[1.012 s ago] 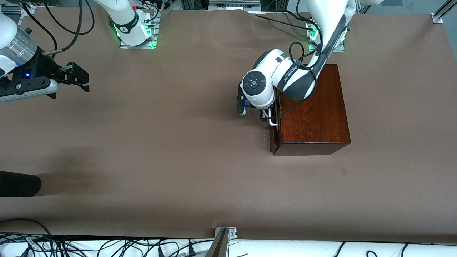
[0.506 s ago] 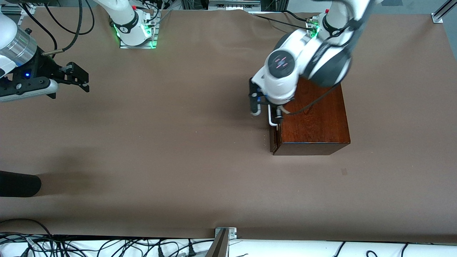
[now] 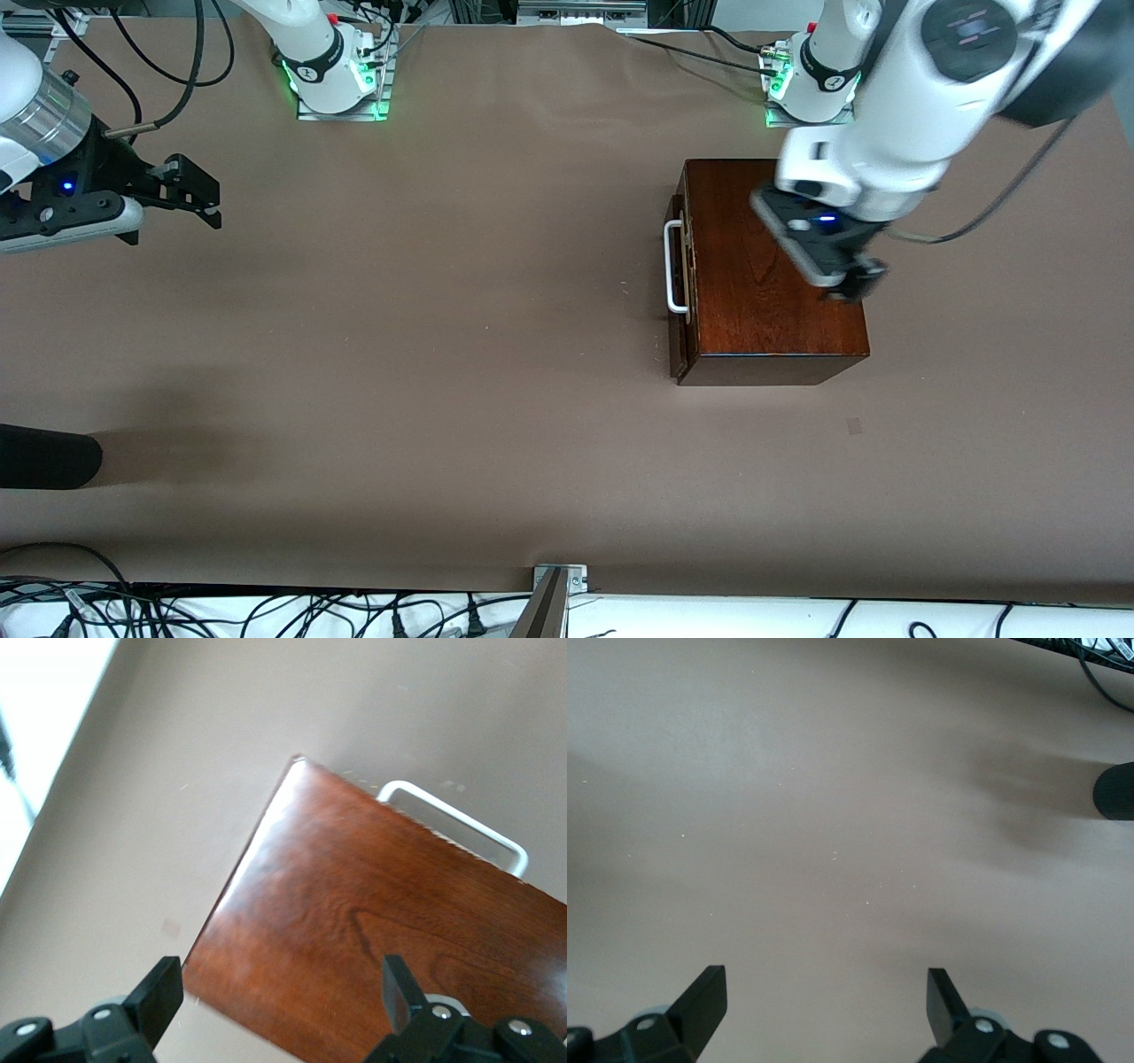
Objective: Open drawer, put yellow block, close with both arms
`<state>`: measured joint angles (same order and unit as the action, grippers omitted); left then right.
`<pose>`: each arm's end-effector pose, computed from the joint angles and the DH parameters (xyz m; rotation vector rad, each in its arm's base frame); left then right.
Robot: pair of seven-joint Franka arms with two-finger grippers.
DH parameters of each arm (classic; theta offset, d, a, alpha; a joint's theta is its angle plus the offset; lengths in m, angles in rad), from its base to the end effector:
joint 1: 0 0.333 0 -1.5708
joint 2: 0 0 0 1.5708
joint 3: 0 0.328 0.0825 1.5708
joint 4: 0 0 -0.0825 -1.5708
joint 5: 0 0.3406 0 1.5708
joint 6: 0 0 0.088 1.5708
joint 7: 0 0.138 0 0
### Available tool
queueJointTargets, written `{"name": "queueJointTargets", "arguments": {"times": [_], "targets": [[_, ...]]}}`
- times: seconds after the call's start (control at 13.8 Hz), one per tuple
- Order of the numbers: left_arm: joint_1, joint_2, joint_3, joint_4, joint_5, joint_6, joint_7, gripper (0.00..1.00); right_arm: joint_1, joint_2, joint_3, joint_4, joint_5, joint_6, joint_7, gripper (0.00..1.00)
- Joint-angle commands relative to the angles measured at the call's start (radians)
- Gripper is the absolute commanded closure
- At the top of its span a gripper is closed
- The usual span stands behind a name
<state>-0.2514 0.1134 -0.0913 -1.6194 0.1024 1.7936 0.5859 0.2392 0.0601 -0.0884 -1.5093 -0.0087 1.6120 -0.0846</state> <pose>0.5367 -0.1763 0.5444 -2.7086 1.3883 -0.0760 0.5301 0.0809 0.6044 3.1066 0.3680 0.0677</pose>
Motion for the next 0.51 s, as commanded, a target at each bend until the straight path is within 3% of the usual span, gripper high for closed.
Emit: {"name": "queueJointTargets", "arguments": {"times": [0.0,0.22,0.43], "targets": [[0.043,-0.04,0.005,-0.034,0.019,0.003,-0.153,0.0,-0.009,0.006,0.009,0.018,-0.007,-0.02,0.011,0.0],[0.061,-0.072,0.1,-0.034,0.016,-0.003,-0.181,0.0,-0.009,0.004,0.009,0.018,-0.007,-0.02,0.013,0.0],[0.118,-0.095,0.154,-0.034,-0.064,-0.051,-0.324,0.0,-0.009,0.004,0.009,0.018,-0.007,-0.02,0.013,0.0]]}}
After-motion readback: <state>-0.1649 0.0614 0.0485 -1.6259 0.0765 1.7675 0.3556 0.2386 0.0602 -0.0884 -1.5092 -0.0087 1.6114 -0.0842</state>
